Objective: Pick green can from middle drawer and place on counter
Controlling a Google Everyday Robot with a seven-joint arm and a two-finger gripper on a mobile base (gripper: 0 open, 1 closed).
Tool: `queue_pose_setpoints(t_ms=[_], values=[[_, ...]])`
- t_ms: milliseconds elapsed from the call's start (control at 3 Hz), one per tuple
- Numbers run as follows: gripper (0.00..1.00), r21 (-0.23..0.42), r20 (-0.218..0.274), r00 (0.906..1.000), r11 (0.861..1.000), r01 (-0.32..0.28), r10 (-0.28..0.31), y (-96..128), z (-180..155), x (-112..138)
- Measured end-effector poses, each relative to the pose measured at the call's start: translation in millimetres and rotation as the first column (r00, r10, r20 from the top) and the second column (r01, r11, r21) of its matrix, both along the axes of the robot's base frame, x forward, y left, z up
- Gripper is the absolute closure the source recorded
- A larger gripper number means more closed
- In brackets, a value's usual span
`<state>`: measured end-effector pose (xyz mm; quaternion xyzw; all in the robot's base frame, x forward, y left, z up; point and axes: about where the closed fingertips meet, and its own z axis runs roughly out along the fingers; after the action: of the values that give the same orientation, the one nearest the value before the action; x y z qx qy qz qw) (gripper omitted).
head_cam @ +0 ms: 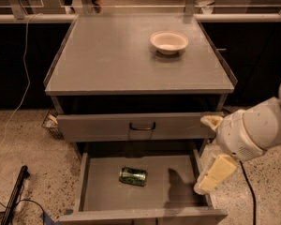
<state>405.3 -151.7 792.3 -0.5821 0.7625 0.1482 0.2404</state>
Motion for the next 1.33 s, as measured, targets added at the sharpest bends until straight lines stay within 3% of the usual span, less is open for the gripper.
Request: queue_pose_setpoints(t_ms=[333, 667, 1000, 1333], values=[[0.0, 0.035, -0.043, 0.999, 0.999, 0.012, -0.01, 8.5, -47.2, -1.6], [0.0, 0.035, -0.043, 0.999, 0.999, 0.012, -0.01, 8.5, -47.2, -1.6], [0.0, 0.108, -0.053, 0.998, 0.993, 0.041, -0.036, 31.1, -76.0, -2.3], [0.0, 0.14, -0.087, 0.9947, 0.988, 0.067, -0.055, 47.9, -106.7, 7.6]])
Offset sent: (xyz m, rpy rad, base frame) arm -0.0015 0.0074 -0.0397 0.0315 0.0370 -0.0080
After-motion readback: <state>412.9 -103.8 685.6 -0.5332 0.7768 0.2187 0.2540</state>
